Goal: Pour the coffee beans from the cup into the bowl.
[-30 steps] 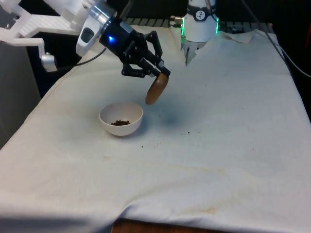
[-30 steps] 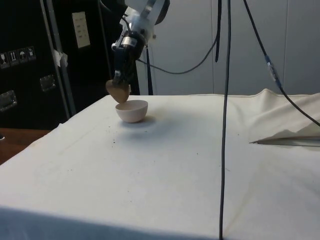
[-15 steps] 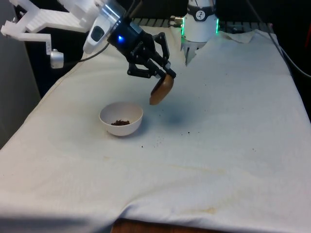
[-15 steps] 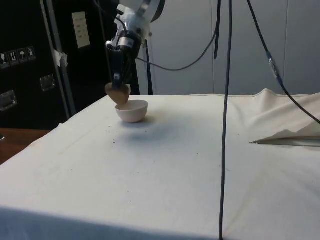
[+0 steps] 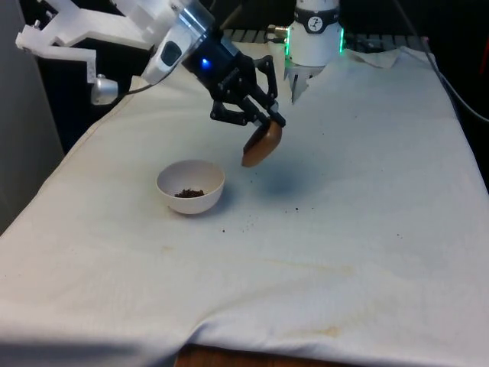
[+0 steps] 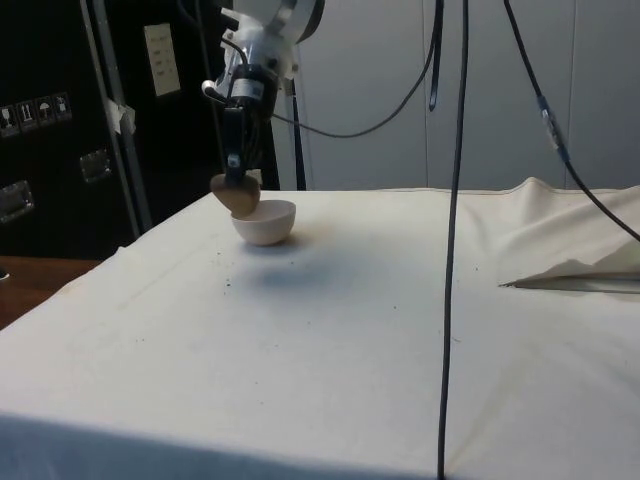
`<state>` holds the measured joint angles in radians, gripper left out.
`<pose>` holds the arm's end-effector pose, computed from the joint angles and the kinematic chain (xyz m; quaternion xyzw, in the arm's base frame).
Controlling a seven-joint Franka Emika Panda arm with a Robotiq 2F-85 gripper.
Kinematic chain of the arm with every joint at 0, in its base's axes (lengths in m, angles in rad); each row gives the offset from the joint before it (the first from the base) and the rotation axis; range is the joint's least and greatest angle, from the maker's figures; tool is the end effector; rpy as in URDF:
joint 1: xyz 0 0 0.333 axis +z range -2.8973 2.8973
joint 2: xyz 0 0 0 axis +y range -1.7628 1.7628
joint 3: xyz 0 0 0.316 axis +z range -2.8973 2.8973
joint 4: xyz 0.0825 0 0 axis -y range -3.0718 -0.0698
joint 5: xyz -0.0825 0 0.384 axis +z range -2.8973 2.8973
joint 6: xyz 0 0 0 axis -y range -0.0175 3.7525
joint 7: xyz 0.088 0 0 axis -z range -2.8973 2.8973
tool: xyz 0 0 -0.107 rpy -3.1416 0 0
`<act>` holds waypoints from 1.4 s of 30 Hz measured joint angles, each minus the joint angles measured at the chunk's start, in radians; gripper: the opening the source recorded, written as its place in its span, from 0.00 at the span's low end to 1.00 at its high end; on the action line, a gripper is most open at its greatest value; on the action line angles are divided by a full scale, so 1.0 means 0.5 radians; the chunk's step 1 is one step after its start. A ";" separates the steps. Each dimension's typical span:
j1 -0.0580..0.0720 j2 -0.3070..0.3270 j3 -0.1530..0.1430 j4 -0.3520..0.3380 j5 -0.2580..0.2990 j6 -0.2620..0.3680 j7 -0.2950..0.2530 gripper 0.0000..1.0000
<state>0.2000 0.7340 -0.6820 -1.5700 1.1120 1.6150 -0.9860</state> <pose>0.6459 -0.1555 0.2656 -0.9265 -0.0802 -0.0387 0.3655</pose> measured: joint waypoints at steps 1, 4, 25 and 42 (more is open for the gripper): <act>0.000 -0.010 0.012 -0.010 -0.014 0.014 0.000 0.03; 0.002 -0.050 0.056 -0.044 -0.076 0.078 0.006 0.03; 0.002 -0.160 0.256 -0.138 -0.366 0.380 0.100 0.03; 0.002 -0.184 0.388 -0.144 -0.586 0.572 0.220 0.03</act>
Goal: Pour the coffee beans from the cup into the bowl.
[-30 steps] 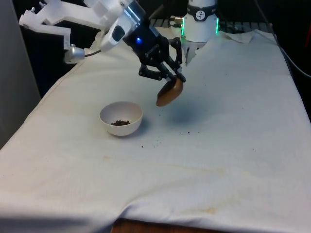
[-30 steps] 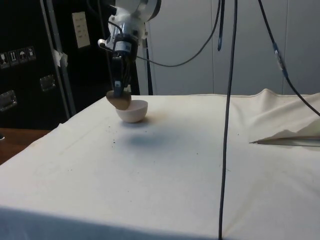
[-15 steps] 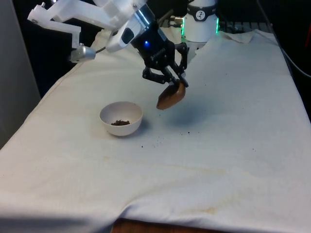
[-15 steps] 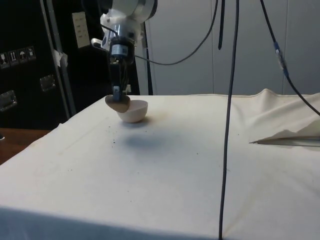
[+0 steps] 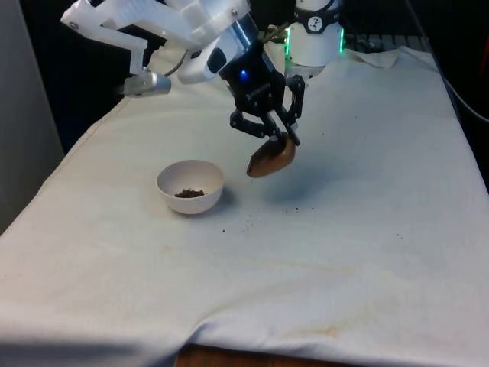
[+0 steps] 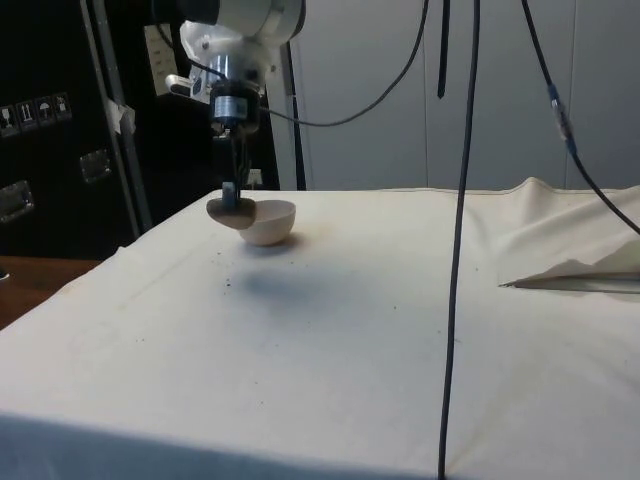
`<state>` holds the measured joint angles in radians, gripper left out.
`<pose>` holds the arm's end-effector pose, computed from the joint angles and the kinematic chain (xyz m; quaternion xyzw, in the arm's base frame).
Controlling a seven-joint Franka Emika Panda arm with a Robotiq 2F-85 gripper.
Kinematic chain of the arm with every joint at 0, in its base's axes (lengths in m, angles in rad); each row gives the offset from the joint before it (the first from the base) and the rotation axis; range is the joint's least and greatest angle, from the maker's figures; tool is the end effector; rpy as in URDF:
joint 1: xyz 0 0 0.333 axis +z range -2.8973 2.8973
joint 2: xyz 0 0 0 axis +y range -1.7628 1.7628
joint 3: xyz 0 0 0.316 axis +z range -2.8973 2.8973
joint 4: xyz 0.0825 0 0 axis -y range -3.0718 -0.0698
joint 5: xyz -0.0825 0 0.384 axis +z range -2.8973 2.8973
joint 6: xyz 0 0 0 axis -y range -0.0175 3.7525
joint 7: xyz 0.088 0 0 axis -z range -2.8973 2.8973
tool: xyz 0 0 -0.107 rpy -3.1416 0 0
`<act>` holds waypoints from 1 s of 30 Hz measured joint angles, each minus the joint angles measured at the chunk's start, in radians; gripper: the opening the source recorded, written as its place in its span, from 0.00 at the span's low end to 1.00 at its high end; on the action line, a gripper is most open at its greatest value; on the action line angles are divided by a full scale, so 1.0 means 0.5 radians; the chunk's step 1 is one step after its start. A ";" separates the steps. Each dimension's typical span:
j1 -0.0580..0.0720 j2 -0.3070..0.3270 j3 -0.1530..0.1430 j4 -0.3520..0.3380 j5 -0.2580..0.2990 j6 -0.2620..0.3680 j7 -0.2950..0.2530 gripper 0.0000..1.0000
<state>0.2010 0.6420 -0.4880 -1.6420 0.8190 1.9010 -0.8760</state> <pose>0.6545 -0.0989 0.2592 -0.9612 -0.1175 -0.0092 0.2495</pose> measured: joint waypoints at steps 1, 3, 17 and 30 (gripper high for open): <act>0.000 0.000 0.008 0.000 -0.012 0.012 0.008 0.03; 0.000 -0.004 0.032 0.000 -0.056 0.048 0.034 0.03; 0.000 -0.010 0.138 0.000 -0.260 0.192 0.166 0.03; 0.000 -0.012 0.228 -0.012 -0.456 0.310 0.302 0.03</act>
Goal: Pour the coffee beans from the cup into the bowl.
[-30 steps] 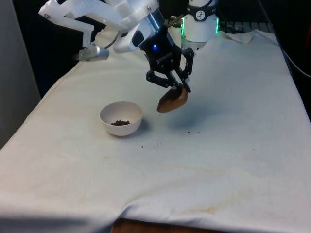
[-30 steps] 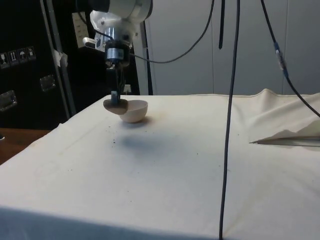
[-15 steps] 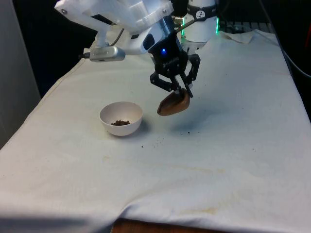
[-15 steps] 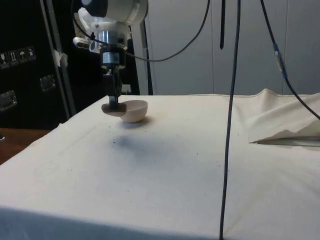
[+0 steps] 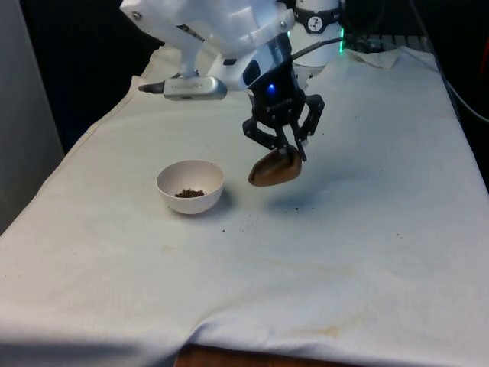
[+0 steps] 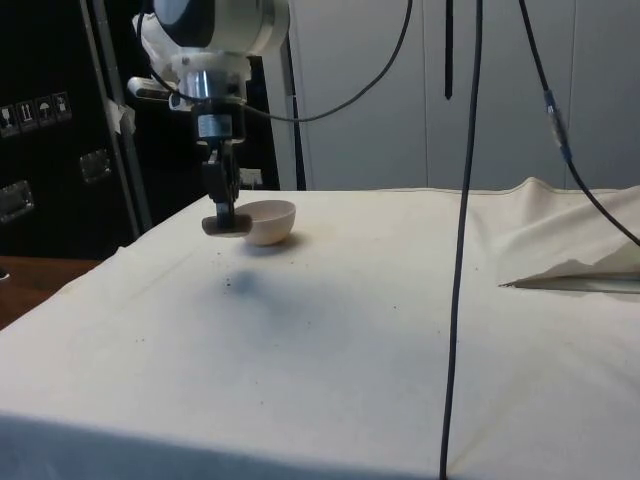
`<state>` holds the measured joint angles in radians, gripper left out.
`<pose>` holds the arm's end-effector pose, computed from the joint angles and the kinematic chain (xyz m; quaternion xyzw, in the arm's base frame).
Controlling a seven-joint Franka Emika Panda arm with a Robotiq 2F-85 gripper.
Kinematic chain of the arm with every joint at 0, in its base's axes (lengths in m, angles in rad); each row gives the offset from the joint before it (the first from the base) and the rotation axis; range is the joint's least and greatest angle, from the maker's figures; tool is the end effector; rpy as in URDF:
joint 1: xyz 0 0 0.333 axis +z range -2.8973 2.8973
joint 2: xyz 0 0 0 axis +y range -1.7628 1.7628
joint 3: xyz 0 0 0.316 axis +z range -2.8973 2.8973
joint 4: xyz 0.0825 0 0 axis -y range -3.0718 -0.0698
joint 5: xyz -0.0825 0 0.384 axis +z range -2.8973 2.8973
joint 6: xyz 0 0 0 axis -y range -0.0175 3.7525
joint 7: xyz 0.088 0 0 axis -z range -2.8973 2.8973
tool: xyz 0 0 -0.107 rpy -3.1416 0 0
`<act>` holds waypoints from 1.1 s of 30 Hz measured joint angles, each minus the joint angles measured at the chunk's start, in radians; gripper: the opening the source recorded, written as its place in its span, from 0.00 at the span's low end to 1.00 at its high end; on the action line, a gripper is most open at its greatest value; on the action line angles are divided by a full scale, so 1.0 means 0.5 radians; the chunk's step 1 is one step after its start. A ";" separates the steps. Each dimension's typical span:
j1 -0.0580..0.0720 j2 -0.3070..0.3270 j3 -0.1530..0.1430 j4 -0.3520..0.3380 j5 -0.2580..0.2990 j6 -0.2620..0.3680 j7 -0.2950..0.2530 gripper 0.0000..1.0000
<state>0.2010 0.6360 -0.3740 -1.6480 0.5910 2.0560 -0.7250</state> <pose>0.6666 -0.0579 0.2501 -0.9783 -0.1357 0.0128 0.1563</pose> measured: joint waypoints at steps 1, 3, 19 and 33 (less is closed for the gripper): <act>0.000 0.000 0.018 -0.006 -0.034 0.024 0.026 0.03; 0.000 0.000 0.026 -0.008 -0.054 0.034 0.040 0.03; 0.000 0.000 0.150 -0.018 -0.372 0.176 0.288 0.03; -0.002 -0.006 0.256 -0.018 -0.574 0.212 0.500 0.03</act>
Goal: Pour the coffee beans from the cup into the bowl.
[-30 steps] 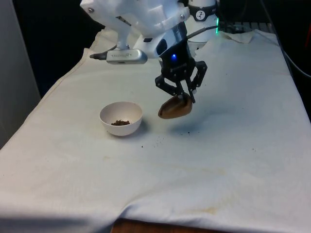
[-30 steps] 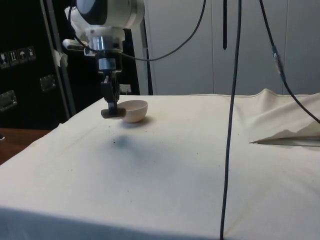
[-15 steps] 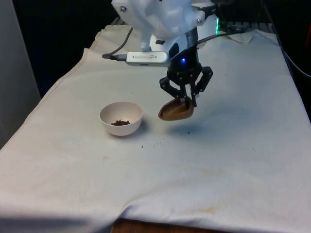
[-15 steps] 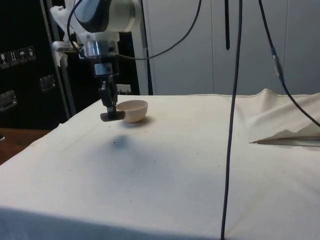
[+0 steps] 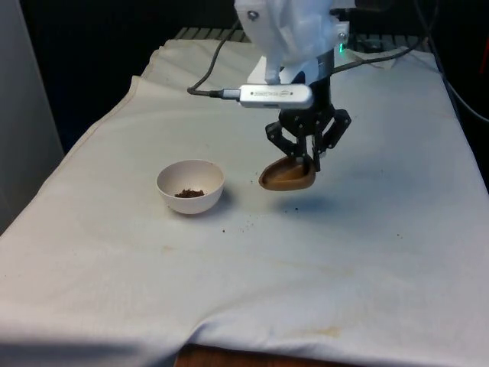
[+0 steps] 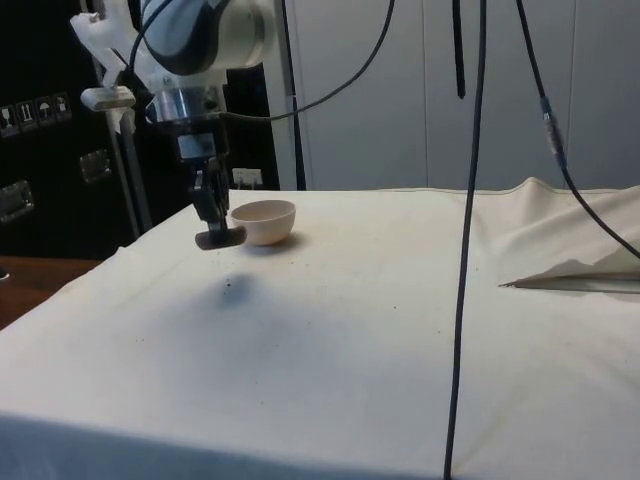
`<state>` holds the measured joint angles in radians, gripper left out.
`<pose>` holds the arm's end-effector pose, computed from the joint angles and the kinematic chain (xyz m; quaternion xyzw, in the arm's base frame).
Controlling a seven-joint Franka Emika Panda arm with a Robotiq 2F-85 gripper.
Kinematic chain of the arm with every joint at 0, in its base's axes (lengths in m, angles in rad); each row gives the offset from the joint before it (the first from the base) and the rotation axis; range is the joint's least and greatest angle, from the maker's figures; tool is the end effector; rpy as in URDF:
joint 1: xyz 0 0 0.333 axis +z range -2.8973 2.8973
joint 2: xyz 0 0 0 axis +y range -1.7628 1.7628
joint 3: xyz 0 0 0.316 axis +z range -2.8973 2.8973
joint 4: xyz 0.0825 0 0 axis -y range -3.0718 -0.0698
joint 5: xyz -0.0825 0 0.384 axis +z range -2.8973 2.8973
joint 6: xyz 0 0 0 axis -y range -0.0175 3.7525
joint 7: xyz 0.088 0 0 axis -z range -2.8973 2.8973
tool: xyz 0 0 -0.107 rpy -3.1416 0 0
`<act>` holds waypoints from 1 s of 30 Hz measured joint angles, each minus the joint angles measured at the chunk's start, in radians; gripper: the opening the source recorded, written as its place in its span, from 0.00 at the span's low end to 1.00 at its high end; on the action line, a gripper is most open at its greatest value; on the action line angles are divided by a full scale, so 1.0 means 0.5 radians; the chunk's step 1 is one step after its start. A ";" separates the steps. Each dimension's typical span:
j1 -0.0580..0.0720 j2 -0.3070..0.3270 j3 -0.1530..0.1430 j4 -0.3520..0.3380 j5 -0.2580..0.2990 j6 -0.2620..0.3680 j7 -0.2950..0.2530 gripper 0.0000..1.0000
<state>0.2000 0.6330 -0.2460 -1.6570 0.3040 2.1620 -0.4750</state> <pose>0.6729 -0.0012 0.2411 -0.9875 -0.1412 0.0364 0.0594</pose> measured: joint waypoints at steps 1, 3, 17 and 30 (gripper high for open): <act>0.000 0.000 0.006 0.002 -0.014 0.000 0.016 0.03; 0.000 0.000 0.022 0.004 -0.048 0.000 0.050 0.03; 0.000 -0.004 0.134 -0.048 -0.288 0.120 0.278 0.03; 0.000 -0.026 0.230 -0.184 -0.434 0.382 0.438 0.03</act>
<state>0.2000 0.6200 -0.1310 -1.7490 0.0870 2.3530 -0.2560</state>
